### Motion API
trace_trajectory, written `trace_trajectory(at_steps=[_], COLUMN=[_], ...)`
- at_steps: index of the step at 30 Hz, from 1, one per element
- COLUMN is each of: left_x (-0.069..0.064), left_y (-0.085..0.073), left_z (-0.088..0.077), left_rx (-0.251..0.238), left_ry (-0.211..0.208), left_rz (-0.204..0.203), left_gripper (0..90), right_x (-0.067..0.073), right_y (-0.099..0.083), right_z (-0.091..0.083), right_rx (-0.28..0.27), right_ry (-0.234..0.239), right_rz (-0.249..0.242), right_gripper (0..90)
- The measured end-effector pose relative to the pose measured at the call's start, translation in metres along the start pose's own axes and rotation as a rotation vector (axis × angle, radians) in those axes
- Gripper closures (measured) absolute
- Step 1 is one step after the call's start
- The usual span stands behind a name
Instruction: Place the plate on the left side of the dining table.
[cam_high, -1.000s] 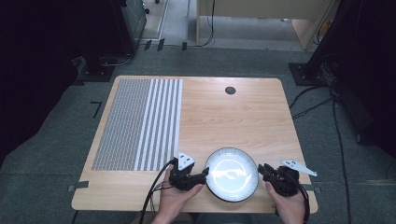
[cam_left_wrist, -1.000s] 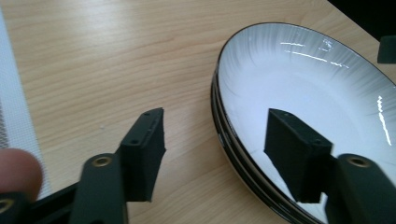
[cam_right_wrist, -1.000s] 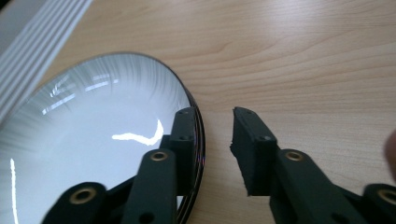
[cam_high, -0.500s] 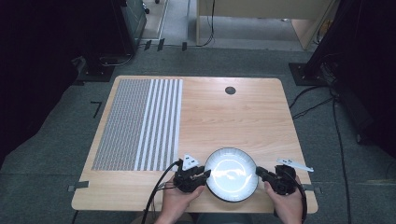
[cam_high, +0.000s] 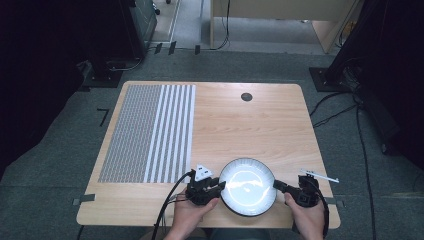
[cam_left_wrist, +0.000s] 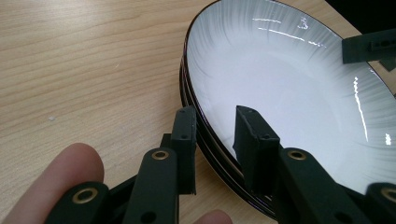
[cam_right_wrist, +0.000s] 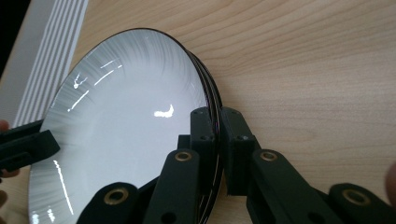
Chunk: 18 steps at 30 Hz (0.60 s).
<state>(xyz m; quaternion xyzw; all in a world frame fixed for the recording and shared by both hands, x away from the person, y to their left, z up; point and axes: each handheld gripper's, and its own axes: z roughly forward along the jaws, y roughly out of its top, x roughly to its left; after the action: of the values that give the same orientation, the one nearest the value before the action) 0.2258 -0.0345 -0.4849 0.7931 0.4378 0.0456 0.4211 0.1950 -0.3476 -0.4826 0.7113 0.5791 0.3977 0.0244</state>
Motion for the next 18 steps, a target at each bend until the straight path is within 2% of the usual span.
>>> trace_trajectory(at_steps=[5,8,14,15,16,17,18], left_x=[0.0,0.001,0.001,0.001,0.001,0.002,0.002], left_y=[0.001,0.001,0.001,0.001,0.001,0.001,0.001], left_z=[0.0,0.0,0.0,0.0,0.0,0.001,0.001], left_rx=[0.002,0.002,-0.002,-0.002,0.007,0.007,0.008], left_ry=[-0.008,-0.015,-0.019,-0.02,-0.017,-0.022,-0.024], left_rz=[-0.006,-0.008,-0.016,-0.016,-0.02,-0.022,-0.021], left_gripper=[68.3,66.8,66.6,66.4,66.5,66.7,66.2], right_x=[0.0,-0.003,-0.007,-0.01,-0.012,-0.014,-0.012], right_y=[0.001,0.002,0.003,0.004,0.005,0.007,0.007], right_z=[0.0,-0.002,-0.003,-0.007,-0.009,-0.011,-0.012], right_rx=[0.003,0.011,0.015,0.004,0.012,0.005,0.008], right_ry=[0.002,0.023,0.049,0.079,0.108,0.123,0.104], right_rz=[0.015,0.047,0.072,0.098,0.133,0.137,0.113], right_gripper=[85.3,85.4,85.7,90.0,90.0,90.0,90.0])
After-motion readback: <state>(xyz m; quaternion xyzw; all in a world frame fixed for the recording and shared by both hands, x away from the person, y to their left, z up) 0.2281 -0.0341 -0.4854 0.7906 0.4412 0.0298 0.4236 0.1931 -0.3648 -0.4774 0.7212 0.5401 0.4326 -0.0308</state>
